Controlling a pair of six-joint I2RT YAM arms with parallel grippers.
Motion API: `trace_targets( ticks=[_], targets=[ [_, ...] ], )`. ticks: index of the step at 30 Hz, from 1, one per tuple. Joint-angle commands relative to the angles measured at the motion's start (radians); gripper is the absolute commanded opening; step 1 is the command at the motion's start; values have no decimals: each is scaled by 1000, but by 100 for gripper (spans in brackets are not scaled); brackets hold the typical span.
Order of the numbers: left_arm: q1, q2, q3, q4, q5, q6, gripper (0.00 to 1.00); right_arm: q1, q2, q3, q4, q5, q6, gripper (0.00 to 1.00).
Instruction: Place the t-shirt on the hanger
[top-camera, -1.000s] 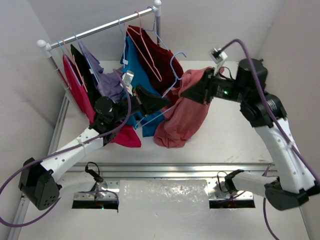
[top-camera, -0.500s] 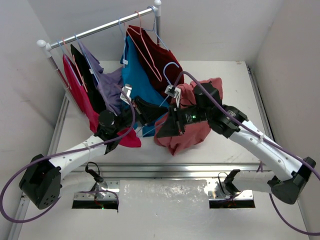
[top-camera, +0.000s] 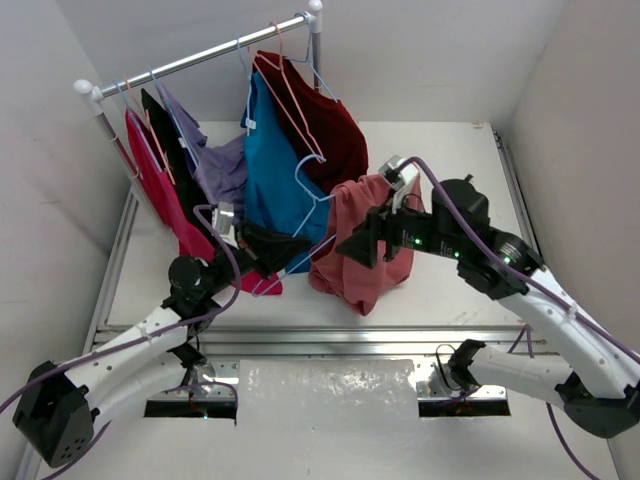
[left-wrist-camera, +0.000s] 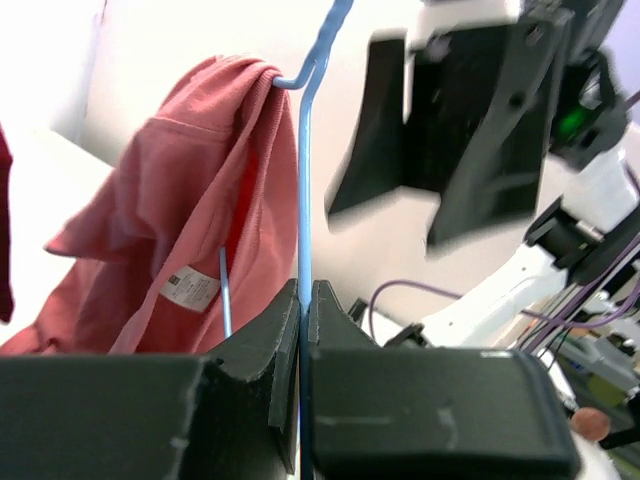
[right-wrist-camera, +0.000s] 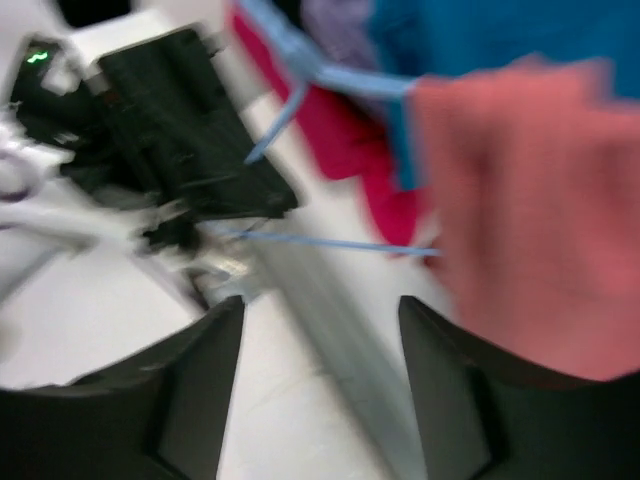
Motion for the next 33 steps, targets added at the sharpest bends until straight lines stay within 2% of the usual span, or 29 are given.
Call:
trace_targets(
  ticks=[1,2,4,7,8,9,11,14,18,22,24,27,28,31,32,33],
  targets=[
    [-5,-49,-24,36,10,70,0,-6,-81,26,-26,327,-181,66],
    [-5,-69,-47,35,13,72,0,-4,-118,17,-18,368,-216,71],
    [-5,-89,-64,16,9,83,0,-6,-144,5,-9,411,-326,73],
    [-5,-120,-84,-4,6,99,0,-6,-140,43,-70,408,-454,88],
    [-5,-129,-85,-8,12,103,0,-6,-126,43,-78,428,-540,97],
    [-5,-132,-84,-13,30,112,0,-6,-118,34,-82,466,-582,99],
    [-5,-132,-81,-14,64,121,0,-6,-108,11,-76,479,-705,99],
    [-5,-123,-64,-21,141,135,0,-6,-124,-35,-11,412,-843,96],
    [-5,-111,-36,-39,210,147,0,-6,-182,-121,138,396,-896,96],
    [-5,-101,-12,-45,242,150,0,-6,-167,-103,77,290,-916,95],
    [-5,-85,4,-37,271,147,0,-6,-125,-88,14,278,-942,91],
    [-5,-54,53,-27,323,141,0,-6,-72,-60,-58,266,-959,64],
    [-5,-48,79,-22,334,138,0,-4,-68,-54,-75,257,-959,53],
    [-5,-29,122,-18,359,133,0,-4,-72,-48,-79,205,-953,42],
    [-5,-22,155,-24,362,133,0,-3,-80,-51,-64,189,-946,30],
    [-5,-9,172,-30,363,133,0,-4,-91,-52,-55,166,-948,24]
  ],
)
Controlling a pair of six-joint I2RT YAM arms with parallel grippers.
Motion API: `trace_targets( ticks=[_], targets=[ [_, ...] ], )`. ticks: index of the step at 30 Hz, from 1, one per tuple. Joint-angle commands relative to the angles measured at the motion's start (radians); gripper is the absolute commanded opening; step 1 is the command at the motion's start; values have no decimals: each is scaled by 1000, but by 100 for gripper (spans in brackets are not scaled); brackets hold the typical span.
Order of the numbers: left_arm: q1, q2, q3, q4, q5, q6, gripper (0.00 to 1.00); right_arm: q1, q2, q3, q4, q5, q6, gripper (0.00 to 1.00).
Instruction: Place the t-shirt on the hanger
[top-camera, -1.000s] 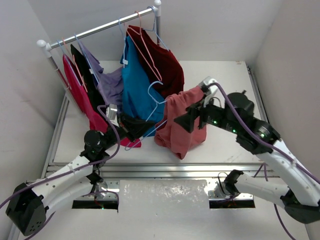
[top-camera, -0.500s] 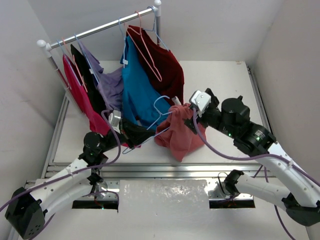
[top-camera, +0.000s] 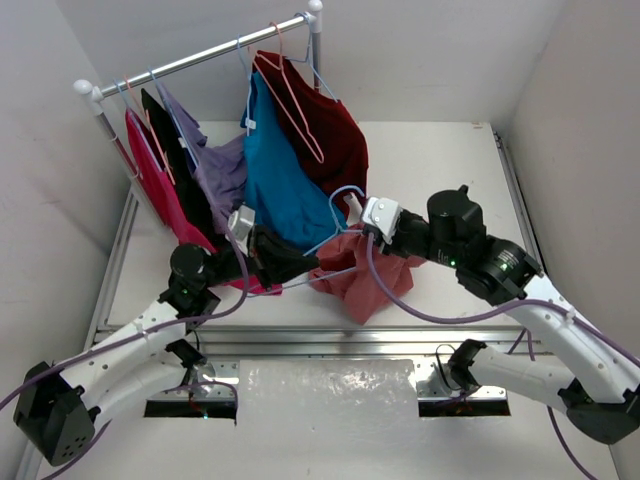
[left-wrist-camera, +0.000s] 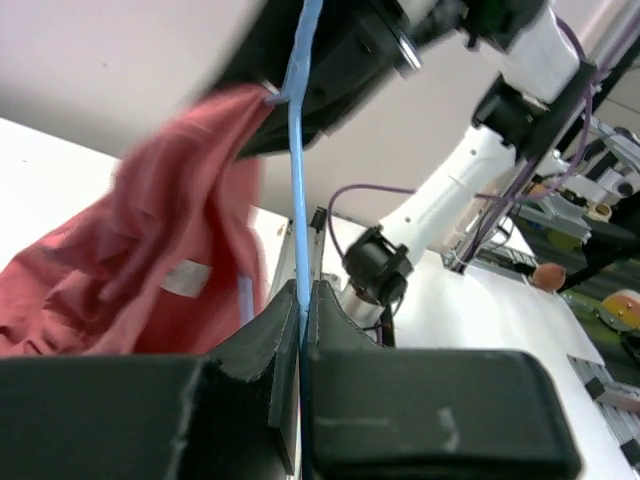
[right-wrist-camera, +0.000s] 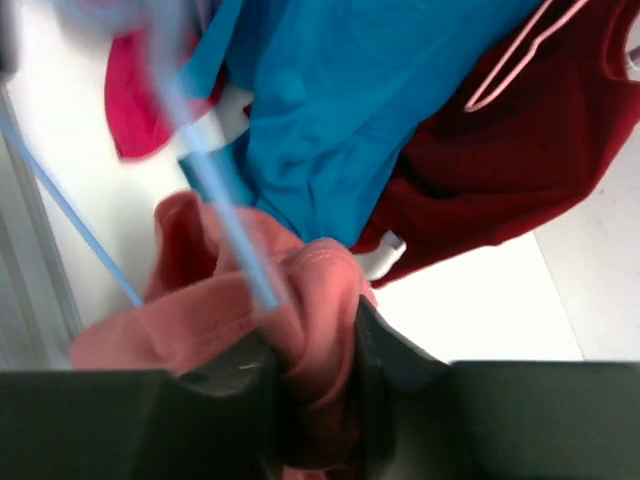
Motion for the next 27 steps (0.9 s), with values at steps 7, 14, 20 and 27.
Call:
trace_targets(
  ticks=[7,14,20,27],
  targets=[
    [-7,49,357,-246,-299,84,58,2,-186,-71,240,118,64,0],
    [-7,-131,474,-585,-1017,-47,90,2,-206,12,129,272,104,0],
    [-7,-152,264,-496,-934,-253,83,2,-182,92,106,386,229,0],
    [-96,112,166,-262,-634,-318,79,2,-136,135,70,391,266,0]
  ],
)
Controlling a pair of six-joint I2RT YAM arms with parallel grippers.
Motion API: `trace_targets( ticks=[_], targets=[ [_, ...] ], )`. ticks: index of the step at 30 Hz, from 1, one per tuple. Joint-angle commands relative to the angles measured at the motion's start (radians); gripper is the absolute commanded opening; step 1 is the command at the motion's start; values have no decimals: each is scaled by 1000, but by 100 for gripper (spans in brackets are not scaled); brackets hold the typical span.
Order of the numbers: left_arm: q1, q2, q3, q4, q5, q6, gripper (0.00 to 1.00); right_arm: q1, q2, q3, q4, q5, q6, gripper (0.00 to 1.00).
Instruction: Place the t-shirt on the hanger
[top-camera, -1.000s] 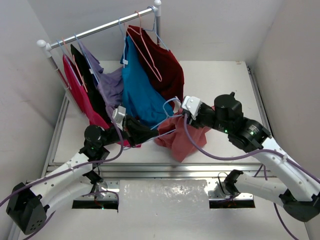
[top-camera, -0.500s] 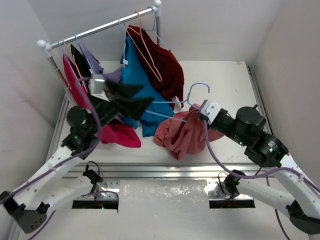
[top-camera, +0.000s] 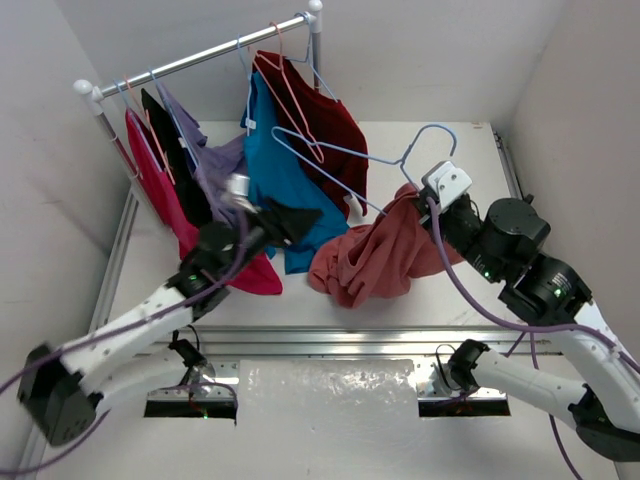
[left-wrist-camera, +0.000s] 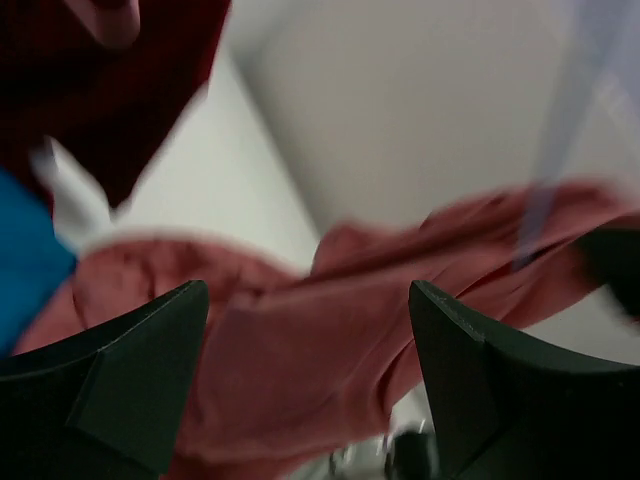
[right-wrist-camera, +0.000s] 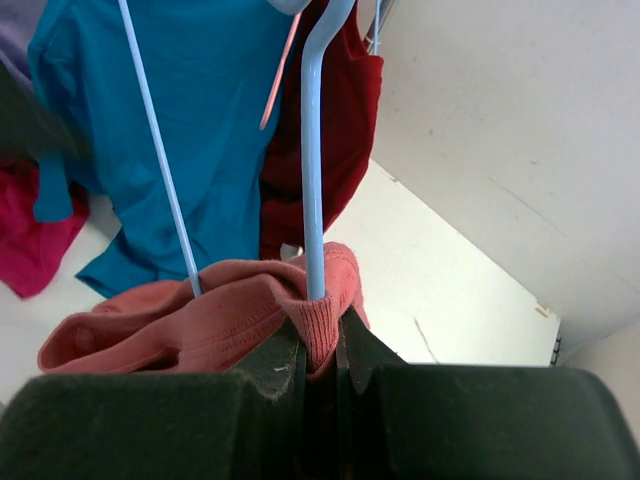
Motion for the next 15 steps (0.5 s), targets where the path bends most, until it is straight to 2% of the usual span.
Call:
trace_targets(
  ticks=[1,4,7,15],
  targets=[
    [-102,123,-9,108,129,-33,79,1,22,53,29,25,50,0],
    [-160,235,30,97,120,-17,79,1,23,41,29,-6,61,0],
    [-186,273,22,111,112,-19,78,-1,31,24,33,0,60,0],
    [-193,284,-56,192,163,-28,74,1,59,17,30,22,69,0]
  ],
)
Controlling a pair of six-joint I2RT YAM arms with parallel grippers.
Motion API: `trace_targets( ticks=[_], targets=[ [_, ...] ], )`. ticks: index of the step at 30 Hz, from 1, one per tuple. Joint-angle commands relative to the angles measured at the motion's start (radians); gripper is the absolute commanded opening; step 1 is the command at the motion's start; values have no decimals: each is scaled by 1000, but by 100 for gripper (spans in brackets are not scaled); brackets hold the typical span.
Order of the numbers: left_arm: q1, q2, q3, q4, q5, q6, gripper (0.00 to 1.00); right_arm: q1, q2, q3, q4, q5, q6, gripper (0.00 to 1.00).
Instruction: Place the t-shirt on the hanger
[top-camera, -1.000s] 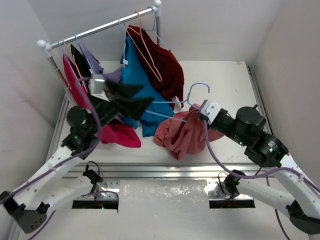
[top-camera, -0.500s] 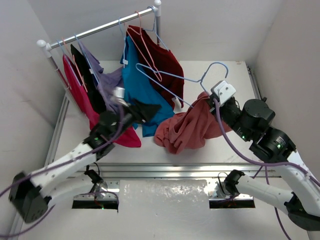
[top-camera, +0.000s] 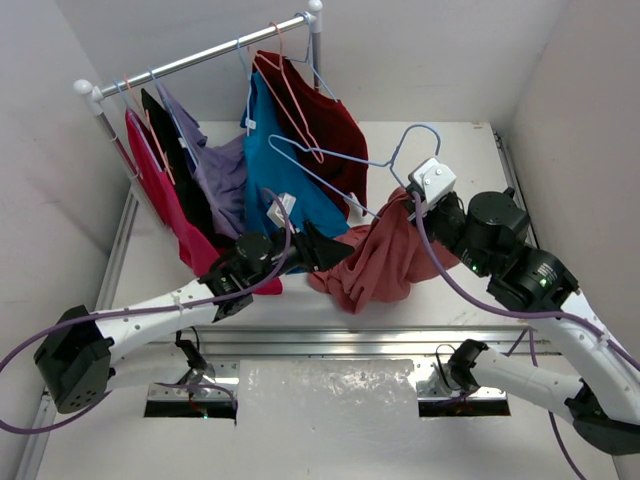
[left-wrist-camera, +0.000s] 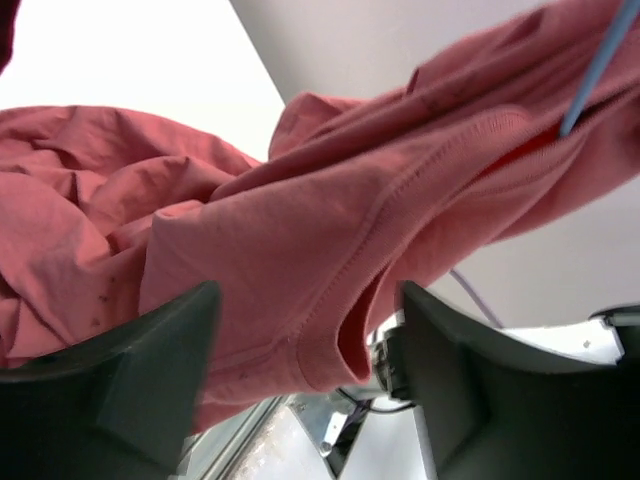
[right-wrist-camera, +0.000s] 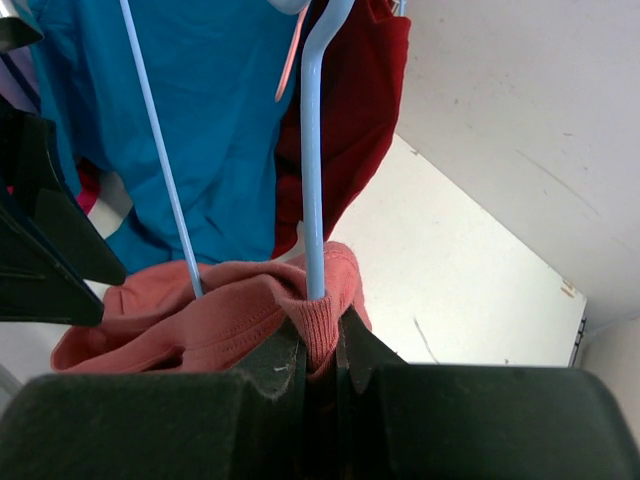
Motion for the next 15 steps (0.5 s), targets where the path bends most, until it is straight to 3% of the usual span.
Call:
trace_targets(
  ticks=[1,3,7,9,12,14,15],
  targets=[
    [-7,5,-15,93,39,1,65,1,7,7,64,18,23,0],
    [-7,22,-15,87,37,1,54,1,11,8,67,3,37,0],
    [-7,48,-23,80,18,6,58,1,9,22,70,-12,57,0],
    [-5,61,-27,94,19,9,51,-1,11,30,69,-20,58,0],
    [-8,82,-41,135,56,-2,51,1,18,36,63,-14,60,0],
    [-10,91,-46,154,71,-3,35,-1,20,34,63,-6,57,0],
    [-10,94,-44,152,73,-5,16,-1,23,34,63,-5,57,0]
  ],
)
